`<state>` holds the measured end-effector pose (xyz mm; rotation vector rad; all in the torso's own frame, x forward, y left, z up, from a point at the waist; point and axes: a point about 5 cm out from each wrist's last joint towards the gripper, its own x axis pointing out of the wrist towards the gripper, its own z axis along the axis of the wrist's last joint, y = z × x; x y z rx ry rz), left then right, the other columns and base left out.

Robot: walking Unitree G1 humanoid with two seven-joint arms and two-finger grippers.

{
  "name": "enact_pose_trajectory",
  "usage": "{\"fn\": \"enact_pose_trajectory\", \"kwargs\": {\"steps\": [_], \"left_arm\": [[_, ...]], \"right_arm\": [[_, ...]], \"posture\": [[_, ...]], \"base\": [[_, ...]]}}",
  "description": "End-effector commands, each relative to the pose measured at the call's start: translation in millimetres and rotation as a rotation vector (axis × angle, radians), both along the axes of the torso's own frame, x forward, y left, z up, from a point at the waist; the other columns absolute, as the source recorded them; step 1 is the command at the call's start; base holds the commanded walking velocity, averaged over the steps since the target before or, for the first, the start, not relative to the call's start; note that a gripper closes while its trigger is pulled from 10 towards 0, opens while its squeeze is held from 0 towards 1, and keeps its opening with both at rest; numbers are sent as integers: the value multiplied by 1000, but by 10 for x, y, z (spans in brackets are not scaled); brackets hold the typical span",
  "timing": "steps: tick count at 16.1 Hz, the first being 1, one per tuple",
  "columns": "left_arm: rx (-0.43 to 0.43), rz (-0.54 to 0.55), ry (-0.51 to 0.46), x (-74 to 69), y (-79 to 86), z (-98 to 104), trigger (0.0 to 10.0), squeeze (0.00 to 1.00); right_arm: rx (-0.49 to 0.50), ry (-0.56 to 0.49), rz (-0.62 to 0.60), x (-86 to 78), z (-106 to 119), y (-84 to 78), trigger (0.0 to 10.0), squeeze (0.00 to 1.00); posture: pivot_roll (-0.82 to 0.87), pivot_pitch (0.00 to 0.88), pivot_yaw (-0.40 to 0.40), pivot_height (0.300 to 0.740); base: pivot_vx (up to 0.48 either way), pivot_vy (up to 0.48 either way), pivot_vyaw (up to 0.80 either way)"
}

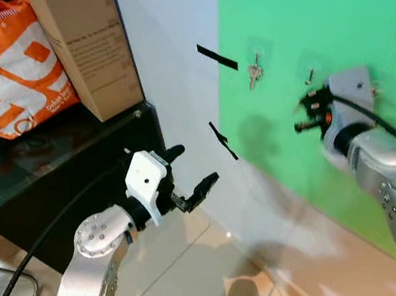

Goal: Hang keys on a hook

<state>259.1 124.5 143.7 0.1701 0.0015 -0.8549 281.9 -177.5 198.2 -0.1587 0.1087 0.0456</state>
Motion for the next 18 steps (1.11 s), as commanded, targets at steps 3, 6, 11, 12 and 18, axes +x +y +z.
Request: {"fn": "enact_pose_trajectory", "kwargs": {"steps": [3, 6, 11, 12, 18], "left_arm": [[7, -7, -12, 0, 9, 27, 10000, 0], [8, -8, -13, 1, 8, 28, 10000, 0], [8, -10, -9, 5, -8, 25, 10000, 0], [8, -7, -9, 1, -6, 24, 10000, 0], [7, -2, -5, -14, 13, 27, 10000, 0]], "right_arm": [[-17, -41, -16, -2, 73, 7, 10000, 0], [-26, -48, -18, 4, 88, 6, 10000, 0], [26, -6, 25, 129, 116, 26, 10000, 0], [40, -4, 26, 147, 128, 20, 10000, 0], [25, 124, 72, 99, -52, 20, 10000, 0]], "posture": [[-69, 0, -7, 740], [-69, 0, -7, 740], [-64, 0, -14, 740], [-64, 0, -14, 740], [-60, 0, -20, 740]], "base": [[0, 0, 0], [0, 0, 0], [0, 0, 0], [0, 0, 0], [0, 0, 0]]}}
